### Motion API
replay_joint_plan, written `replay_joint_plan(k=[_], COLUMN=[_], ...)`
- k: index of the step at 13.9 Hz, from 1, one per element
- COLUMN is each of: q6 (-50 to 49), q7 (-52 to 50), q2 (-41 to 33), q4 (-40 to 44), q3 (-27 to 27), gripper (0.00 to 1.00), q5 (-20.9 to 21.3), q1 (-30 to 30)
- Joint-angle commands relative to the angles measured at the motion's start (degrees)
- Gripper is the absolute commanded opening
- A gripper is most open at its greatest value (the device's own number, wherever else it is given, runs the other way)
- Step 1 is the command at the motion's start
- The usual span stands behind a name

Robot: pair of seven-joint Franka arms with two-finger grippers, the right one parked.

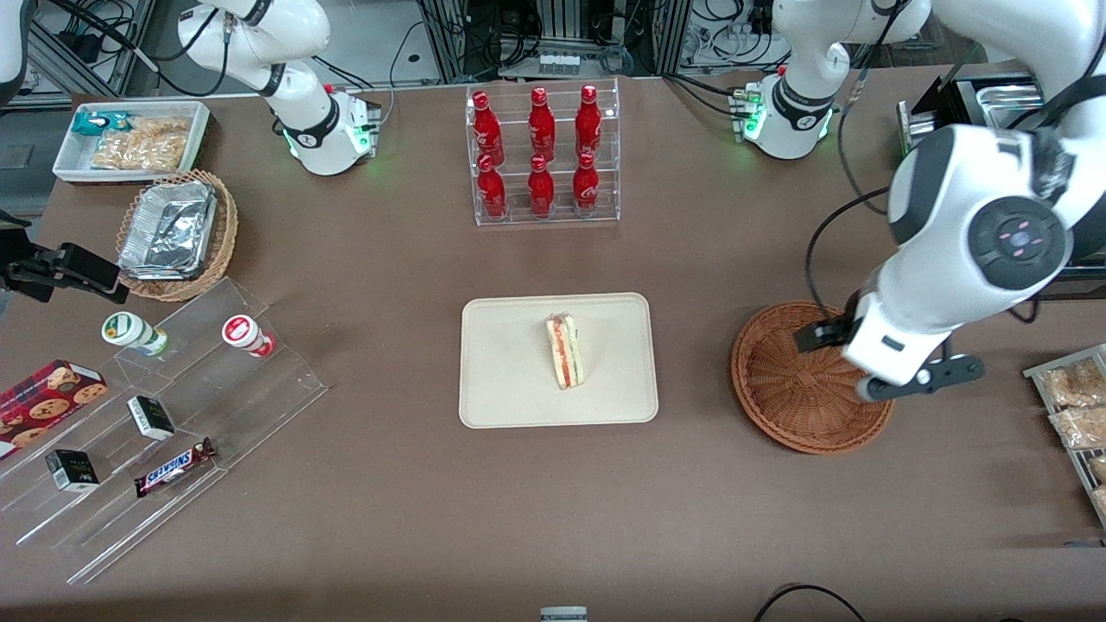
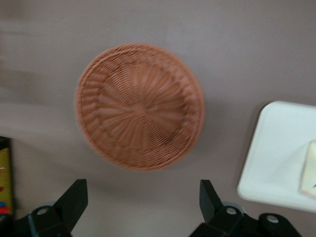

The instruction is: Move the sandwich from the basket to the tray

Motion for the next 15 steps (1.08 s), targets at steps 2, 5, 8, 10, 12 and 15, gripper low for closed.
replay_joint_plan(k=[2, 5, 8, 10, 12, 15], q6=[-5.03, -9.27, -11.47, -14.09, -15.87, -14.56], q7=[10.21, 12.52, 12.53, 12.52, 12.61, 12.61], q2=[-11.61, -14.7, -14.97, -15.75, -15.06, -14.7], q4=[-9.43, -7.77, -2.85, -2.57, -2.23, -2.31], q3=[-4.25, -7.52, -7.88, -7.44, -7.44, -7.79], gripper=[1.0, 1.0, 1.0, 1.0, 1.0, 1.0], q5=[-0.6, -0.78, -5.76, -6.58, -5.44, -2.28], q1=[6.97, 10.42, 10.6, 10.69, 10.51, 10.51])
